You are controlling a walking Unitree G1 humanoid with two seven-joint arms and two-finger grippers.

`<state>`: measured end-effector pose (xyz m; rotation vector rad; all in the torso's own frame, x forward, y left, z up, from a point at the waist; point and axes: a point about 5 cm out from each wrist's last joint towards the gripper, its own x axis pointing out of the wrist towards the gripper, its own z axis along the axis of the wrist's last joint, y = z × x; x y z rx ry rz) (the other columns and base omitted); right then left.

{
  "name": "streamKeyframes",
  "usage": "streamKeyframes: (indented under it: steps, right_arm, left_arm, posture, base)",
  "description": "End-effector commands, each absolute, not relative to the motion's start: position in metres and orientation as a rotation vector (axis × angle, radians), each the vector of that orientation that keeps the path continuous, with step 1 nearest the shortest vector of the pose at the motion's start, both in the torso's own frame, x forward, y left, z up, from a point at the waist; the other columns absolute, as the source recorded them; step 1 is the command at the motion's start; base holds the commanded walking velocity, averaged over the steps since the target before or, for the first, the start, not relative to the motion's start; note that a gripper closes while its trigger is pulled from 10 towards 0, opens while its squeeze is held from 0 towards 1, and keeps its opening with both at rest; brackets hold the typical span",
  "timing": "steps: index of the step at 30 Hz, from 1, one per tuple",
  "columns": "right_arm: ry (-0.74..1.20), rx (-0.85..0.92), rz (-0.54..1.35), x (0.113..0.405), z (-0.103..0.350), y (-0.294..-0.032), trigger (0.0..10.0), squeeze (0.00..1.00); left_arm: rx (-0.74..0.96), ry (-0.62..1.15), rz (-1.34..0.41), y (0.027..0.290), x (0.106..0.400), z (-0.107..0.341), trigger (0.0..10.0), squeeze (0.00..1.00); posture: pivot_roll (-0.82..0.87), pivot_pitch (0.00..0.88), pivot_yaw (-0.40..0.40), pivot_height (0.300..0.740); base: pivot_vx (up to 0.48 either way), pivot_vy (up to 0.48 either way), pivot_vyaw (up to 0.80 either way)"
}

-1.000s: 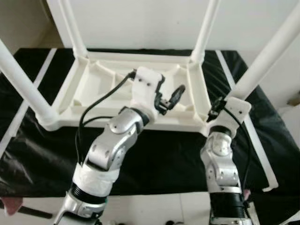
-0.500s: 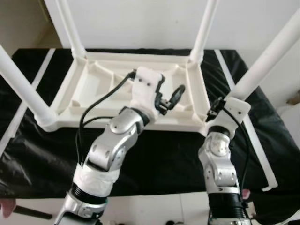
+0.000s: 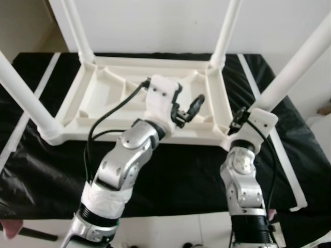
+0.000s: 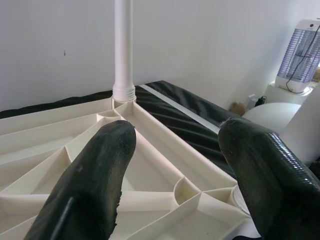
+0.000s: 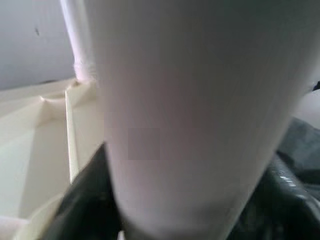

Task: Building children table

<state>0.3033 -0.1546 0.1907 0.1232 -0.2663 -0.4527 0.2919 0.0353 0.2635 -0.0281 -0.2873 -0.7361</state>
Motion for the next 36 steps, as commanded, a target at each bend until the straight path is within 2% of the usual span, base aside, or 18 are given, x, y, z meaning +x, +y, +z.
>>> streamKeyframes:
  steps: [1, 7, 8, 9, 13, 14, 15, 16, 17, 18, 19, 20, 26, 32, 33, 35, 36]
  right_arm:
    - [-0.263, 0.124, -0.437, 0.302, 0.185, -0.160, 10.0, 1.00]
    - [-0.346, 0.100, -0.268, 0.305, 0.198, -0.170, 10.0, 1.00]
    - [-0.353, 0.090, -0.188, 0.308, 0.202, -0.170, 10.0, 0.94]
    - [-0.357, 0.083, -0.135, 0.309, 0.204, -0.169, 10.0, 0.00]
    - [-0.362, 0.037, 0.161, 0.317, 0.213, -0.169, 10.0, 0.00]
    - [-0.347, 0.020, 0.230, 0.318, 0.214, -0.170, 9.6, 0.00]
    - [-0.329, 0.019, 0.295, 0.319, 0.214, -0.172, 7.5, 0.00]
    - [-0.315, 0.026, 0.351, 0.320, 0.213, -0.174, 6.4, 0.00]
    - [-0.315, 0.026, 0.351, 0.320, 0.213, -0.174, 6.4, 0.00]
    - [-0.308, 0.031, 0.386, 0.321, 0.213, -0.175, 4.5, 0.00]
    - [-0.308, 0.031, 0.386, 0.321, 0.213, -0.175, 4.5, 0.00]
    - [-0.296, 0.030, 0.440, 0.321, 0.212, -0.178, 0.0, 0.00]
    - [-0.248, 0.028, 0.510, 0.325, 0.207, -0.191, 0.0, 0.00]
    - [-0.236, 0.114, 0.465, 0.327, 0.199, -0.196, 0.0, 0.00]
    - [-0.225, 0.149, 0.451, 0.327, 0.195, -0.197, 1.4, 0.00]
    - [-0.218, 0.171, 0.442, 0.327, 0.193, -0.197, 1.4, 0.00]
    - [-0.216, 0.178, 0.442, 0.326, 0.193, -0.197, 10.0, 0.00]
  left_arm:
    - [-0.030, -0.283, -0.782, 0.032, 0.287, 0.262, 10.0, 0.00]
    - [-0.029, -0.285, -0.776, 0.034, 0.288, 0.263, 10.0, 0.00]
    - [-0.030, -0.284, -0.775, 0.034, 0.289, 0.263, 10.0, 0.00]
    - [-0.031, -0.283, -0.774, 0.034, 0.289, 0.262, 10.0, 0.00]
    - [-0.033, -0.285, -0.778, 0.033, 0.290, 0.263, 10.0, 0.00]
    - [-0.034, -0.286, -0.780, 0.033, 0.290, 0.263, 10.0, 0.00]
    - [-0.033, -0.287, -0.783, 0.032, 0.290, 0.264, 10.0, 0.00]
    - [-0.033, -0.289, -0.784, 0.032, 0.290, 0.264, 10.0, 0.00]
    - [-0.033, -0.289, -0.784, 0.032, 0.290, 0.264, 10.0, 0.00]
    - [-0.033, -0.290, -0.785, 0.032, 0.290, 0.264, 10.0, 0.00]
    - [-0.033, -0.290, -0.785, 0.032, 0.290, 0.264, 10.0, 0.00]
    - [-0.033, -0.291, -0.785, 0.032, 0.291, 0.264, 10.0, 0.00]
    - [-0.028, -0.298, -0.774, 0.034, 0.291, 0.266, 10.0, 0.00]
    - [-0.025, -0.298, -0.768, 0.036, 0.290, 0.266, 10.0, 0.00]
    - [-0.025, -0.298, -0.769, 0.036, 0.290, 0.266, 10.0, 0.00]
    - [-0.024, -0.298, -0.769, 0.036, 0.290, 0.266, 10.0, 0.00]
    - [-0.023, -0.297, -0.772, 0.035, 0.290, 0.265, 10.0, 0.00]
  posture:
    - [-0.12, 0.156, -0.004, 0.740]
    - [-0.12, 0.159, -0.002, 0.740]
    - [-0.12, 0.161, 0.000, 0.740]
    - [-0.12, 0.161, 0.000, 0.740]
    - [-0.14, 0.163, 0.005, 0.740]
    - [-0.14, 0.161, 0.006, 0.740]
    - [-0.14, 0.160, 0.006, 0.740]
    - [-0.14, 0.159, 0.005, 0.740]
    - [-0.14, 0.159, 0.005, 0.740]
    - [-0.14, 0.159, 0.005, 0.740]
    - [-0.14, 0.159, 0.005, 0.740]
    - [-0.13, 0.155, 0.003, 0.740]
    - [-0.12, 0.154, -0.002, 0.740]
    - [-0.11, 0.149, -0.004, 0.740]
    - [-0.11, 0.147, -0.002, 0.740]
    - [-0.11, 0.147, -0.002, 0.740]
    - [-0.12, 0.146, 0.002, 0.740]
  base:
    - [0.000, 0.000, 0.00]
    - [0.000, 0.000, 0.00]
    - [0.000, 0.000, 0.00]
    - [0.000, 0.000, 0.00]
    - [0.000, 0.000, 0.00]
    - [0.000, 0.000, 0.00]
    - [0.000, 0.000, 0.00]
    - [0.000, 0.000, 0.00]
    - [0.000, 0.000, 0.00]
    - [0.000, 0.000, 0.00]
    - [0.000, 0.000, 0.00]
    - [0.000, 0.000, 0.00]
    - [0.000, 0.000, 0.00]
    - [0.000, 0.000, 0.00]
    - [0.000, 0.000, 0.00]
    - [0.000, 0.000, 0.00]
    - [0.000, 0.000, 0.00]
